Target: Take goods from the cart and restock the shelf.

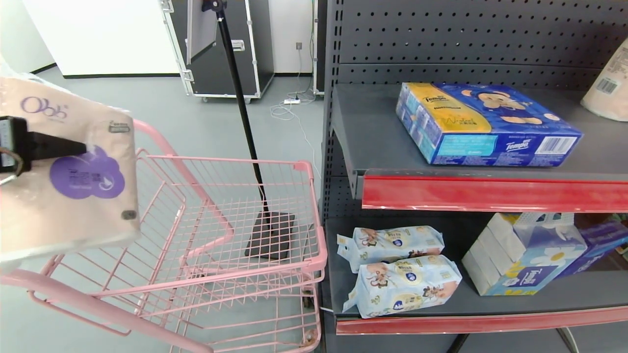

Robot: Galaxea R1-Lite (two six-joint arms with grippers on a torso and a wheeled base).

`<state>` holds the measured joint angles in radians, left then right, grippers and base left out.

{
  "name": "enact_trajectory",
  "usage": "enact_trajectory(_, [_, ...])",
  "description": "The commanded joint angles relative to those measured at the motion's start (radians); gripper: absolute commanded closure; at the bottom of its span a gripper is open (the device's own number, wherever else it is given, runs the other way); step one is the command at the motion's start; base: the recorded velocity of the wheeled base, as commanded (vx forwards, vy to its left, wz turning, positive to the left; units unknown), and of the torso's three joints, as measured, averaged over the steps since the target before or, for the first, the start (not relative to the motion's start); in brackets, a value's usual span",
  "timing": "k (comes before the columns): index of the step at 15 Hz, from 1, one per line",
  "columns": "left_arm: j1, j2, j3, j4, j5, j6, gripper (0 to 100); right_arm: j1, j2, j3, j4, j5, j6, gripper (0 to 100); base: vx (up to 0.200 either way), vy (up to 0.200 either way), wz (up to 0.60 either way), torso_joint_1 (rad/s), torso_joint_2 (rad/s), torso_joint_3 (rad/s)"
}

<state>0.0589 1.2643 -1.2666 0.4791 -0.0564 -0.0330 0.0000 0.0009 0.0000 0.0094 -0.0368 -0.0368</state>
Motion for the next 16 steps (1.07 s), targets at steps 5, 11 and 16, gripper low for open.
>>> enact_trajectory(5, [-0.004, -0.698, 0.372, -0.017, -0.002, -0.021, 100, 0.0, 0.001, 0.0, 0.0, -0.002, -0.002, 0, 0.0, 0.0, 0.0, 0.0, 0.0, 0.0])
enact_trajectory(11, [-0.01, -0.916, 0.536, -0.125, -0.076, -0.041, 100, 0.0, 0.001, 0.0, 0.0, -0.002, 0.002, 0, 0.0, 0.0, 0.0, 0.059, -0.24, -0.174])
enact_trajectory(16, [-0.041, -0.921, 0.515, -0.137, -0.103, -0.039, 100, 0.0, 0.001, 0.0, 0.0, -0.003, 0.003, 0, 0.0, 0.0, 0.0, 0.163, -0.52, -0.361])
